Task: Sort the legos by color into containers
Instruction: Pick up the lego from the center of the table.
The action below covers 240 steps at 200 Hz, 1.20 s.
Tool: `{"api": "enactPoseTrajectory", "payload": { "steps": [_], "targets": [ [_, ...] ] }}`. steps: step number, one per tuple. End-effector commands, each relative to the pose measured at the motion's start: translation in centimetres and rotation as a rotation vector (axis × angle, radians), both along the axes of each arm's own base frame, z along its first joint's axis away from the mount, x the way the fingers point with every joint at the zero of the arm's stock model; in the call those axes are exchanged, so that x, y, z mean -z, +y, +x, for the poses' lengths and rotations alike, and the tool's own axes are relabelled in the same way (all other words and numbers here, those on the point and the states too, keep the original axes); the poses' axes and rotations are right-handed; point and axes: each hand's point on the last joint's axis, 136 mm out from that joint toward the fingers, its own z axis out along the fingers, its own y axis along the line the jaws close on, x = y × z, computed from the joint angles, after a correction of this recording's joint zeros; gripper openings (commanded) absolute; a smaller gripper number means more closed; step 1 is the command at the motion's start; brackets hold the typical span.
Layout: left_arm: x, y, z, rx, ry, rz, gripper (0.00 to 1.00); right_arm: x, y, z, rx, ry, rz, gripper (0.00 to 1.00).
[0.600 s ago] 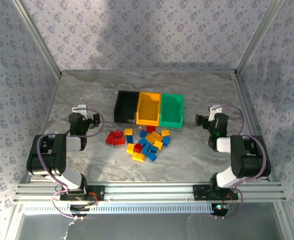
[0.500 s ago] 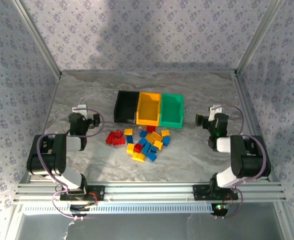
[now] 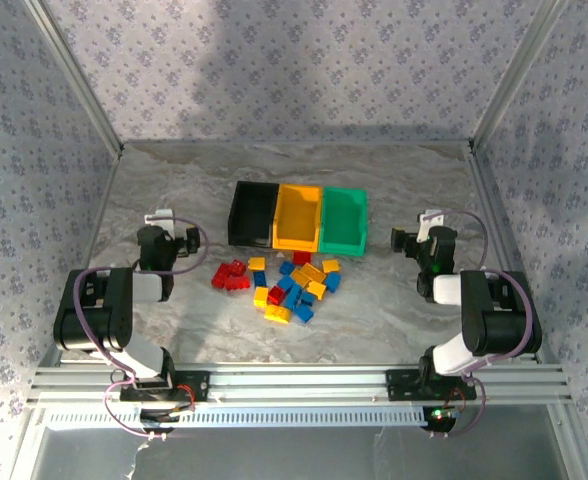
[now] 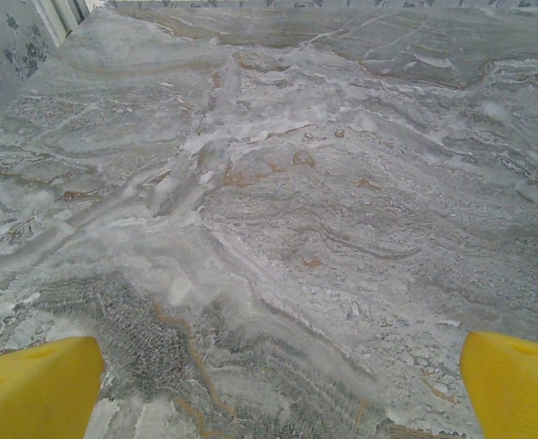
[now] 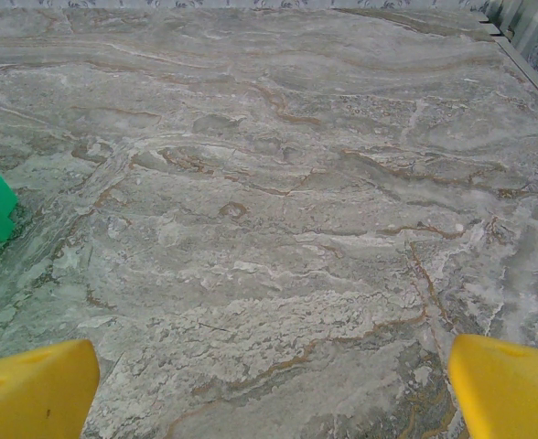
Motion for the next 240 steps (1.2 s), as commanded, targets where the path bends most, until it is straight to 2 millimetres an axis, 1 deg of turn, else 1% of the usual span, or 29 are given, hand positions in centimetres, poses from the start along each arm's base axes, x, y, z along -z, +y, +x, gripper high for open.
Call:
{"api": "enactPoseTrajectory", "payload": {
  "steps": [1, 121, 132, 149, 151, 159, 163, 165, 172, 174, 178, 181, 186, 201, 210, 222, 234, 240],
  "targets": [
    [-0.8, -0.1, 0.5, 0.001, -0.025, -0.002, 1.0, -0.3, -0.1, 0.5, 0.009, -0.005, -0.007, 1.0],
    [-0.8, 0.0, 0.5, 0.0, -0.025, 0.001, 1.0, -0.3, -0.1, 0.5, 0.011, -0.006, -0.008, 1.0],
    [-0.8, 0.0, 0.5, -0.001, -0.025, 0.0, 1.0, -0.6, -0.3, 0.4, 0.025, -0.014, -0.018, 1.0],
    [-0.8, 0.0, 0.5, -0.001, -0.024, -0.001, 1.0, -2.6, -0.3, 0.0, 0.054, -0.008, -0.05, 1.0],
    [-0.8, -0.1, 0.5, 0.001, -0.024, 0.0, 1.0, -3.4, -0.3, 0.0, 0.054, -0.016, -0.052, 1.0],
    [-0.8, -0.1, 0.5, 0.0, -0.025, -0.001, 1.0, -5.2, -0.1, -0.5, 0.061, -0.018, -0.043, 1.0],
    [-0.8, 0.0, 0.5, 0.0, -0.024, -0.001, 1.0, -6.1, -0.2, -0.8, 0.071, -0.017, -0.028, 1.0],
    [-0.8, -0.1, 0.5, 0.0, -0.024, 0.0, 1.0, -7.0, -0.2, -0.9, 0.073, -0.032, -0.018, 1.0],
    [-0.8, -0.1, 0.5, 0.001, -0.027, -0.001, 1.0, -8.8, -0.1, -1.4, 0.075, -0.044, 0.019, 1.0],
    [-0.8, 0.0, 0.5, -0.001, -0.027, 0.0, 1.0, -9.0, -0.1, -1.6, 0.075, -0.042, 0.031, 1.0],
    [-1.0, -0.1, 0.5, 0.0, -0.029, -0.001, 1.0, -10.3, 0.0, -1.8, 0.076, -0.061, 0.057, 1.0],
    [-1.3, -0.1, 0.6, 0.003, -0.031, -0.001, 1.0, -10.6, 0.2, -2.2, 0.071, -0.057, 0.081, 1.0],
    [-1.6, -0.4, 0.5, 0.016, -0.022, 0.0, 1.0, -11.8, 0.1, -2.5, 0.088, -0.068, 0.125, 1.0],
    [-3.2, -0.9, 0.0, 0.027, 0.02, -0.002, 1.0, -12.4, -0.7, -4.4, 0.192, -0.011, 0.283, 1.0],
    [-4.0, -0.8, -0.5, -0.002, 0.053, -0.049, 1.0, -12.6, 0.3, -5.0, 0.135, 0.02, 0.349, 1.0],
    [-5.2, -0.8, -1.1, -0.036, 0.086, -0.12, 1.0, -12.5, 3.0, -5.8, 0.004, 0.093, 0.422, 1.0],
    [-6.3, -1.4, -1.6, -0.037, 0.099, -0.198, 1.0, -11.6, 5.1, -7.0, -0.051, 0.191, 0.476, 1.0],
    [-6.5, -1.6, -1.9, -0.052, 0.106, -0.247, 1.0, -10.9, 6.3, -7.7, -0.081, 0.242, 0.498, 1.0]
  ]
}}
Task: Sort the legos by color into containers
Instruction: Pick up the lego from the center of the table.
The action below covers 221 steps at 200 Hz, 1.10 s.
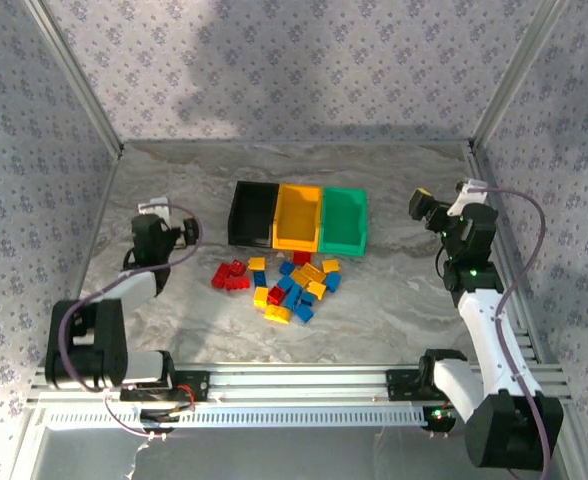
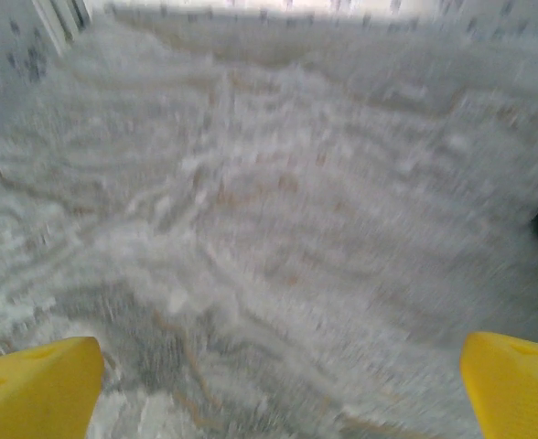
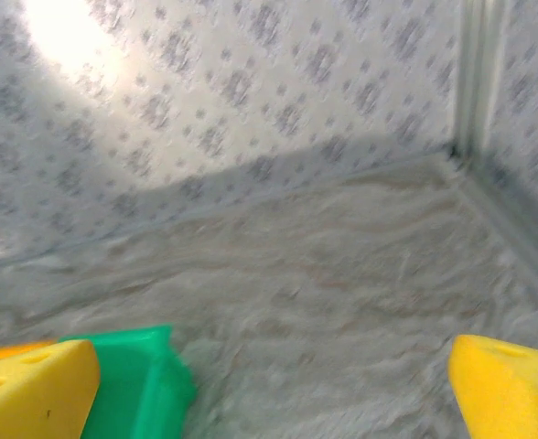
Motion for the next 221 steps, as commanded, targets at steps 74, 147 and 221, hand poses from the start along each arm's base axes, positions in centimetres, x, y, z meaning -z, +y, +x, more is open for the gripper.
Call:
{"api": "enactPoseTrajectory", "payload": {
  "steps": [74, 147, 221],
  "targets": [
    [2.0, -11.9, -4.9, 0.253, 0.287, -0.509, 1.0, 16.1, 16.5, -12.8, -0.386, 0.827, 0.119, 0.93],
    [2.4, -13.3, -6.3, 0.288, 0.245, -0.353, 1.0, 20.1, 20.9, -11.5, -0.331, 0.947, 0.072, 0.75],
    [2.0, -12.2, -6.5, 0.243, 0.209, -0.334, 1.0, 20.9, 21.1, -9.0, -0.276, 0.964, 0.03, 0.68]
  ]
}}
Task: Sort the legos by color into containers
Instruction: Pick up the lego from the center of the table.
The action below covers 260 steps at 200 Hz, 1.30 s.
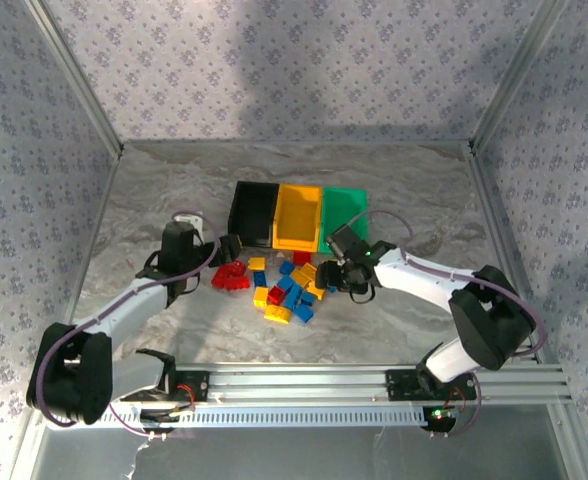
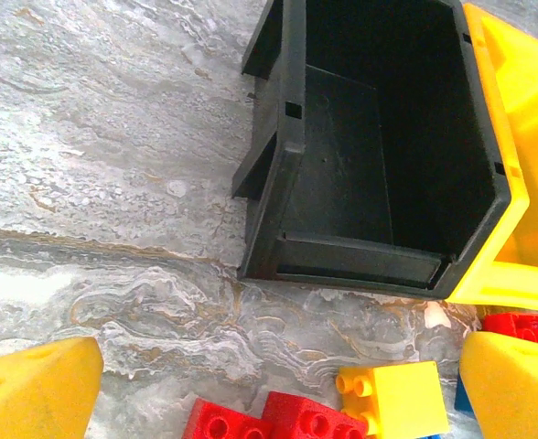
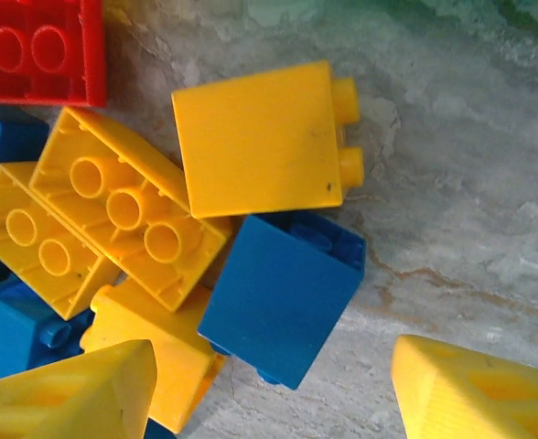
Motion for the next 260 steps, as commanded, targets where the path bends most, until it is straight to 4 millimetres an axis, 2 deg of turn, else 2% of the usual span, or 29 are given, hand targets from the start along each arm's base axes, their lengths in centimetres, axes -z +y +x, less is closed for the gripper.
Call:
{"api": "enactPoseTrajectory", "payload": {
  "steps": [1, 36, 81, 88, 115, 136, 162, 191, 207, 238, 260],
  "targets": [
    [-0.6, 0.4, -0.1, -0.019, -0.036, 0.005, 1.0, 0.2, -1.1, 0.9, 0.053, -0.005, -0.046, 0.68],
    [-0.8, 0.6, -0.2, -0.027, -0.045, 0.01, 1.0, 1.1, -1.7, 1.6, 0.093, 0.006, -0.044, 0.63],
    [-1.2, 1.0, -0.4, -0.046, -0.065, 0.008, 1.0, 2.0, 0.0, 2.5, 0.093, 0.005, -0.005, 0.62],
    [-1.3, 1.1, -0.5, -0.05, -0.068, 0.012, 1.0, 2.2, 0.1, 2.5, 0.087, 0.013, -0.01, 0.58],
    [-1.6, 1.5, -0.6, -0.061, -0.077, 0.025, 1.0, 2.5, -0.3, 2.1, 0.077, 0.023, -0.049, 0.55],
    [-1.9, 1.6, -0.7, -0.066, -0.089, 0.025, 1.0, 2.1, -0.8, 1.7, 0.076, 0.019, -0.051, 0.42],
    [-2.2, 1.8, -0.9, -0.073, -0.099, 0.028, 1.0, 0.8, -1.7, 1.5, 0.079, -0.006, -0.068, 0.28],
    [-2.1, 1.9, -0.9, -0.077, -0.1, 0.03, 1.0, -1.8, -2.4, 2.2, 0.092, -0.063, -0.07, 0.27],
    [-2.1, 1.9, -0.8, -0.077, -0.099, 0.029, 1.0, -3.9, -2.7, 3.5, 0.097, -0.102, -0.052, 0.27],
    [-1.9, 1.8, -0.7, -0.074, -0.089, 0.03, 1.0, -7.8, -3.6, 7.1, 0.127, -0.186, 0.012, 0.27],
    [-1.7, 2.0, -0.7, -0.079, -0.084, 0.04, 1.0, -9.5, -3.3, 8.9, 0.135, -0.225, 0.048, 0.27]
  ]
}}
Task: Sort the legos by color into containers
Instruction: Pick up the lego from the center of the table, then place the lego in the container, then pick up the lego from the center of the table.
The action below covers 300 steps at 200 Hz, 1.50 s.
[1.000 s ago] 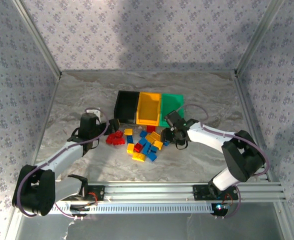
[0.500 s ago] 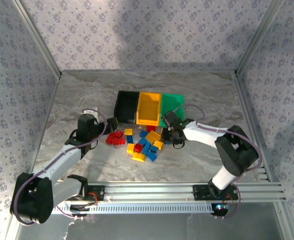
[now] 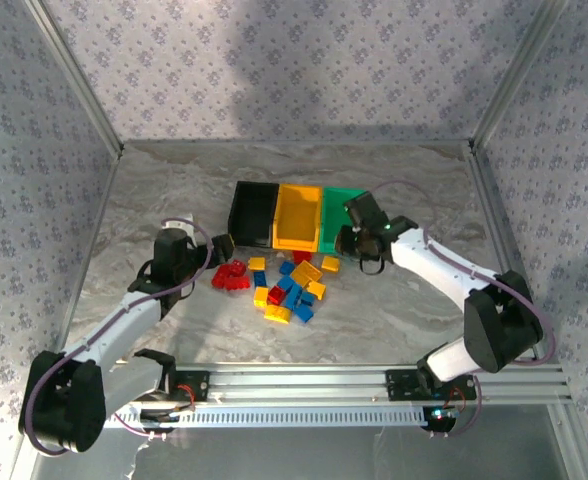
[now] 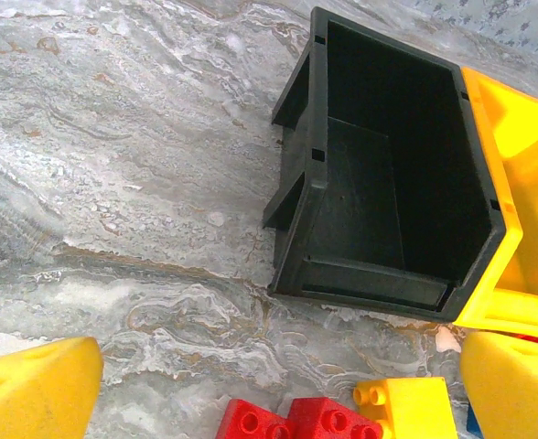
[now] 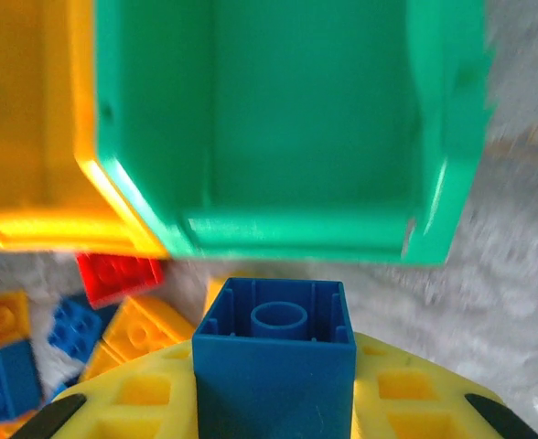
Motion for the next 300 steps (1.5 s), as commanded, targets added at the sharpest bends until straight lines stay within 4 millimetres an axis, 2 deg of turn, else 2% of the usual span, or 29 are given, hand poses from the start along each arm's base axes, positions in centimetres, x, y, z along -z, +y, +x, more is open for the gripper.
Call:
{"api": "enactPoseTrajectory", "payload": {
  "steps": [1, 15, 20, 25, 51, 81, 93, 99, 116, 143, 167, 185, 204, 207, 226, 250, 300],
  "targets": [
    [0.2, 0.1, 0.0, -0.004, 0.007, 0.015, 1.0, -2.4, 0.2, 1.4, -0.024, -0.047, 0.017, 0.27],
    [0.2, 0.2, 0.0, -0.008, 0.006, 0.017, 1.0, -3.3, 1.5, 2.3, -0.043, -0.062, 0.033, 0.27],
    [0.2, 0.2, 0.0, -0.006, 0.007, 0.017, 1.0, -2.8, 2.0, 2.3, -0.067, -0.053, 0.022, 0.27],
    [0.3, 0.1, 0.0, -0.005, 0.009, 0.017, 1.0, -4.1, 3.0, 3.2, -0.096, -0.085, 0.03, 0.27],
    [0.3, 0.0, 0.1, 0.0, 0.015, 0.016, 1.0, -4.9, 7.2, 5.5, -0.172, -0.102, 0.045, 0.28],
    [0.7, -0.1, 0.3, 0.005, 0.031, 0.018, 1.0, -3.6, 10.5, 8.2, -0.209, -0.073, 0.055, 0.32],
    [0.7, -0.2, 0.3, 0.01, 0.036, 0.023, 1.0, -2.8, 11.1, 9.0, -0.212, -0.057, 0.063, 0.38],
    [0.7, -0.2, 0.3, 0.009, 0.037, 0.026, 1.0, -2.5, 11.3, 9.2, -0.215, -0.049, 0.055, 0.44],
    [0.7, 0.0, 0.3, 0.004, 0.035, 0.03, 1.0, -2.7, 11.6, 9.4, -0.228, -0.054, 0.033, 0.56],
    [0.6, 0.0, 0.3, 0.006, 0.034, 0.029, 1.0, -3.3, 11.3, 7.5, -0.258, -0.079, -0.018, 0.59],
    [0.3, -0.1, 0.2, 0.008, 0.024, 0.021, 1.0, -3.0, 10.1, 3.7, -0.285, -0.064, -0.052, 0.57],
    [0.2, -0.1, 0.1, 0.006, 0.02, 0.017, 1.0, -0.8, 8.3, -0.3, -0.286, 0.014, -0.085, 0.57],
    [0.3, -0.1, 0.1, 0.005, 0.023, 0.017, 1.0, 0.2, 7.3, -3.2, -0.276, 0.05, -0.085, 0.58],
    [0.3, -0.1, 0.1, 0.004, 0.022, 0.014, 1.0, 1.5, 6.8, -4.2, -0.277, 0.081, -0.101, 0.58],
    [0.3, -0.1, 0.1, 0.003, 0.02, 0.008, 1.0, 3.2, 6.3, -6.4, -0.272, 0.123, -0.115, 0.58],
    [0.6, -0.2, 0.1, 0.004, 0.019, -0.001, 1.0, 5.1, 6.3, -8.0, -0.281, 0.171, -0.138, 0.58],
    [0.5, -0.2, 0.1, 0.004, 0.014, 0.002, 1.0, 7.3, 7.7, -7.8, -0.294, 0.204, -0.119, 0.58]
  ]
}}
